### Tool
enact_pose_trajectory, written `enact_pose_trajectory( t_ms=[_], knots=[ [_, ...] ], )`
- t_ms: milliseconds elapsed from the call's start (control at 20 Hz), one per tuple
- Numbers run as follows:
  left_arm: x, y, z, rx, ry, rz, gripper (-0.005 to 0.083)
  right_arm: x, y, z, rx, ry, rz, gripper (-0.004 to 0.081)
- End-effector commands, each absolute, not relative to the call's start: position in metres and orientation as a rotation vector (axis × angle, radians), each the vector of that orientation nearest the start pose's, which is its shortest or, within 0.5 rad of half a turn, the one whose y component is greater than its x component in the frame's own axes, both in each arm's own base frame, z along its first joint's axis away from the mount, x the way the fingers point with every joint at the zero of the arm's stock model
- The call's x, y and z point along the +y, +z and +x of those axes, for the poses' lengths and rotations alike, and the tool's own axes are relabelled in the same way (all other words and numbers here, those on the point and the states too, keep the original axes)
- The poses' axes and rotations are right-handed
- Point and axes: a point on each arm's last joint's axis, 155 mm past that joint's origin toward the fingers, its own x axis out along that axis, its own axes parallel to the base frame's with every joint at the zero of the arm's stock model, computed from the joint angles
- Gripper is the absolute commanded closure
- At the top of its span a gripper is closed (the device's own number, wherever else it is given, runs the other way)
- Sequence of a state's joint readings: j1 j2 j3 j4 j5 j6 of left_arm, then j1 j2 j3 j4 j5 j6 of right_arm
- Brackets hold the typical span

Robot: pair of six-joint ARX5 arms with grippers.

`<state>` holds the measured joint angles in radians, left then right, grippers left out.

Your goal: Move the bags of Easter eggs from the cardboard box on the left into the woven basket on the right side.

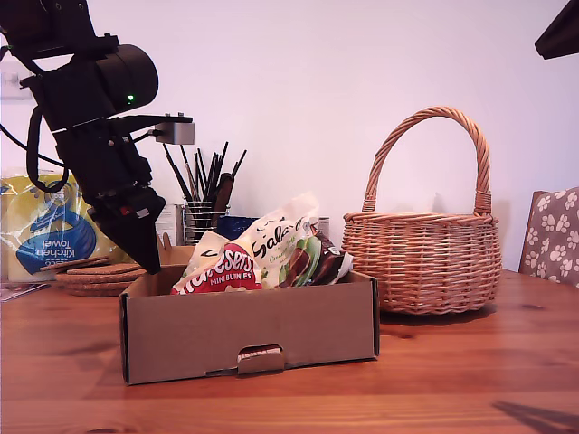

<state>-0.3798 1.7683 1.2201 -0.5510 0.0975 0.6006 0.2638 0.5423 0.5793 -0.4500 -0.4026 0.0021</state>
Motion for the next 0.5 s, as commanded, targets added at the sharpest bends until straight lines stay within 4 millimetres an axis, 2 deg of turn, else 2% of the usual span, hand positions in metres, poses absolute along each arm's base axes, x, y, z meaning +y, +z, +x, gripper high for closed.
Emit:
enact_pose_trajectory(
  t_ms=[0,450],
  knots=[
    [-0.1898,0.0656,0.3804,0.947,-0.792,0.543,0.0696,0.1327,0.2048,0.2271,0.437,0.641,0.032,0.0770],
    [-0.1903,0.0646,0.3776,0.957,-0.801,0.538,0.0697,0.1322,0.2018,0.2269,0.452,0.638,0.035,0.0771]
  ],
)
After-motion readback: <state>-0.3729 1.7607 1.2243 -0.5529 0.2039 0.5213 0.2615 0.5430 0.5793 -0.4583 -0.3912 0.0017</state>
